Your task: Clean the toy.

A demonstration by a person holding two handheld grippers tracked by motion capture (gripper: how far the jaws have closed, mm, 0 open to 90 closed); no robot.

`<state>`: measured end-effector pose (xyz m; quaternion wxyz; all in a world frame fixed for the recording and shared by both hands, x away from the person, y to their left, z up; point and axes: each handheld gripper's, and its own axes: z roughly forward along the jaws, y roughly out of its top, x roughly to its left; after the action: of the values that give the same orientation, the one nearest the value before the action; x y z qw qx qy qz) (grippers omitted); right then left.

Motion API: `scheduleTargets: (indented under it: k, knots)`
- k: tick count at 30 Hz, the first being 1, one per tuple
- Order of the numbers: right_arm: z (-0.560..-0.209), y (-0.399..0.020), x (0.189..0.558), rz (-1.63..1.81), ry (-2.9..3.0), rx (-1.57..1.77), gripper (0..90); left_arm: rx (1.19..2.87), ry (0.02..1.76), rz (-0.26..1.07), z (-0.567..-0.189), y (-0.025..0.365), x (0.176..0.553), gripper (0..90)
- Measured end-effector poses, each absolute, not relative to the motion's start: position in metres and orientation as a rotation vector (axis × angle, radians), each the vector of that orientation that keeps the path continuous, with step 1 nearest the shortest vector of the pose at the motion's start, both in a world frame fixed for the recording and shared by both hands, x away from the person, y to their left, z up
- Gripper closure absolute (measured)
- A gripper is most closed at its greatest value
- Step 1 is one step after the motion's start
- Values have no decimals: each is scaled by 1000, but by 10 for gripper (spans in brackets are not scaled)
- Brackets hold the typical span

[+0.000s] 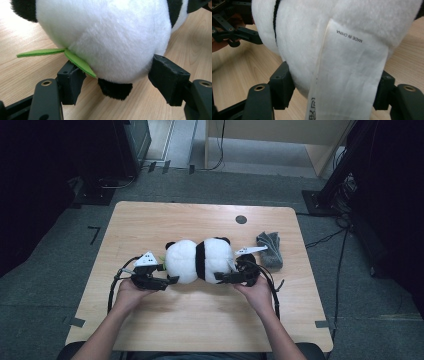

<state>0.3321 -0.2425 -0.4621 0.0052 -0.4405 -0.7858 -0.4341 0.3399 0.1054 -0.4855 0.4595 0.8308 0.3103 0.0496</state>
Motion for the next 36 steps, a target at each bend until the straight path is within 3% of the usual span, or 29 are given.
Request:
scheduleTargets:
  k: [22,30,36]
  knots:
    - [-487,-248,337,-1577,-2521,-1290,214,1976,834,71,-497,108,351,300]
    - [-489,-242,337,-1511,-2605,-1278,169,1931,798,214,-502,107,345,323]
    - [-488,-238,337,-1459,-2632,-1318,167,1948,822,188,-500,108,347,311]
